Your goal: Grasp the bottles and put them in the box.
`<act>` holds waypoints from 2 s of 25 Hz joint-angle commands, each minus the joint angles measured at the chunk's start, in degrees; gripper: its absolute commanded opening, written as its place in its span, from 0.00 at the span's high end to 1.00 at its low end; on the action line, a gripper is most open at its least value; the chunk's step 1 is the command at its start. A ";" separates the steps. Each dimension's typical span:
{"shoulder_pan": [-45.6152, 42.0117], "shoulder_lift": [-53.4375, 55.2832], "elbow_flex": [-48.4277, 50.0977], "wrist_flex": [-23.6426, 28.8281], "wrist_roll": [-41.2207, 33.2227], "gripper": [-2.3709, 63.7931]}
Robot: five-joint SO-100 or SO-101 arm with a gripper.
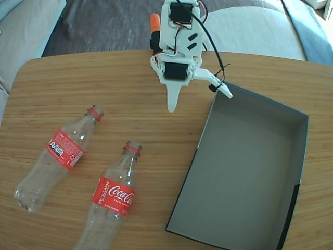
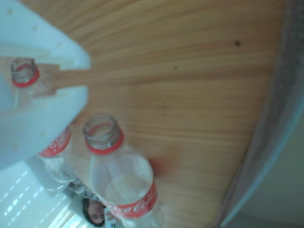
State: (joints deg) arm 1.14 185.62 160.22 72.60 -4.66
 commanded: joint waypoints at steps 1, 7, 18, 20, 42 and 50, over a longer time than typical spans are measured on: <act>0.18 0.26 -0.70 -0.09 -0.09 0.97; -0.18 0.26 -0.70 -0.09 -0.09 0.97; -0.26 0.26 -0.62 -0.44 0.18 0.97; -0.26 0.26 -0.62 -0.44 -0.09 0.97; 0.35 -28.92 -29.18 -0.88 -0.44 0.96; 0.44 -51.86 -52.47 2.81 -16.52 0.96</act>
State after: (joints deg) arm 1.67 137.55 114.43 74.53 -17.23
